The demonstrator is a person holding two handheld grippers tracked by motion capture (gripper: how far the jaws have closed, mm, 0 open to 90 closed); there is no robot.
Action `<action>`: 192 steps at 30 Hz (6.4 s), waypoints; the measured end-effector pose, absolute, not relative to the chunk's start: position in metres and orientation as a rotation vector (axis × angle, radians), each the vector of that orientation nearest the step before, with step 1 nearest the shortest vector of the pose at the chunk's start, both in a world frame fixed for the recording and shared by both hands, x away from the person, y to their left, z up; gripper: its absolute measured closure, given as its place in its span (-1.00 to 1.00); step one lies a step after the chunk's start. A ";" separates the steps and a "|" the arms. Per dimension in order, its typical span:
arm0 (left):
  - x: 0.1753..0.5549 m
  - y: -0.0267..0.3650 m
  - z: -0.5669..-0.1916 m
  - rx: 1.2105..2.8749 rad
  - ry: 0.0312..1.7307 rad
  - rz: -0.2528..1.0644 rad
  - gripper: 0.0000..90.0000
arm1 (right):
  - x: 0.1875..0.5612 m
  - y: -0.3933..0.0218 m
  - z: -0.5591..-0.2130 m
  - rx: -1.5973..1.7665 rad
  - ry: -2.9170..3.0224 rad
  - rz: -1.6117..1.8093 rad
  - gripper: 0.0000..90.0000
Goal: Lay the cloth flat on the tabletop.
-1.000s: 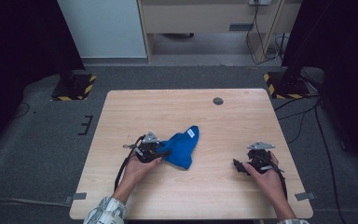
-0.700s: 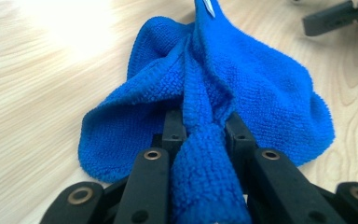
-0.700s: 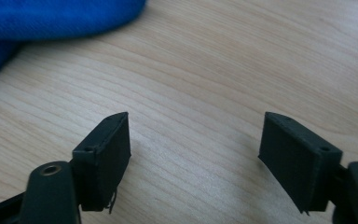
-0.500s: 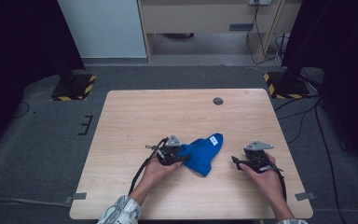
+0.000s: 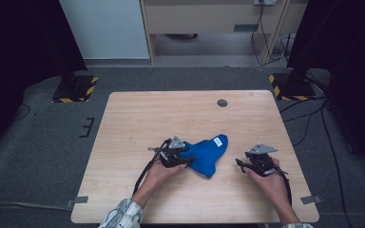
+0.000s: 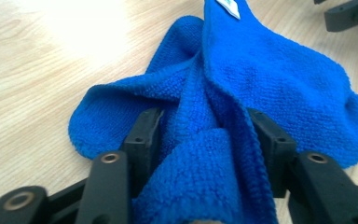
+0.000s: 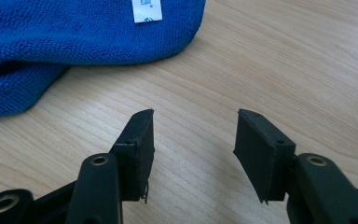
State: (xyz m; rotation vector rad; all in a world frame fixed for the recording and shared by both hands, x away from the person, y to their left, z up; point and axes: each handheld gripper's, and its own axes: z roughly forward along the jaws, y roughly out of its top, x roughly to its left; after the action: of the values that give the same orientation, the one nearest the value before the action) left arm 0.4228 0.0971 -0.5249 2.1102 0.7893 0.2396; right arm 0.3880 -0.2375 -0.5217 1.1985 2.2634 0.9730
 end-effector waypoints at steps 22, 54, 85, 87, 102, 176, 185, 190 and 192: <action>0.408 0.125 -0.492 1.992 0.825 0.309 -0.81 | 0.388 -0.231 -0.507 1.173 2.194 1.023 -0.54; 0.381 0.168 -0.503 1.940 0.961 0.380 -0.62 | 0.463 -0.209 -0.498 1.204 2.103 1.194 0.63; 0.383 0.176 -0.500 1.942 0.985 0.408 -0.41 | 0.474 -0.182 -0.523 1.171 2.269 1.160 0.77; 0.383 0.177 -0.500 1.942 0.990 0.415 -0.40 | 0.471 -0.183 -0.521 1.163 2.263 1.172 0.91; 0.405 0.173 -0.512 2.030 0.975 0.433 -0.12 | 0.453 -0.198 -0.516 1.161 2.240 1.152 0.99; 0.432 0.162 -0.513 1.996 1.039 0.349 0.88 | 0.430 -0.226 -0.519 1.257 2.243 1.084 0.93; 0.432 0.161 -0.513 2.001 1.038 0.355 0.88 | 0.439 -0.224 -0.524 1.305 2.236 1.112 0.53; 0.431 0.162 -0.512 1.998 1.039 0.360 0.88 | 0.445 -0.223 -0.531 1.348 2.247 1.111 0.55; 0.431 0.163 -0.512 1.996 1.042 0.361 0.88 | 0.444 -0.222 -0.531 1.336 2.266 1.112 0.72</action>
State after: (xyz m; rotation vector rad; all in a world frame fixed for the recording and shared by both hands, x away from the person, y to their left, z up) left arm 0.4315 0.1632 -0.5118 1.9961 1.0419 0.3609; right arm 0.4444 -0.2218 -0.5306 1.3364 2.2663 1.1120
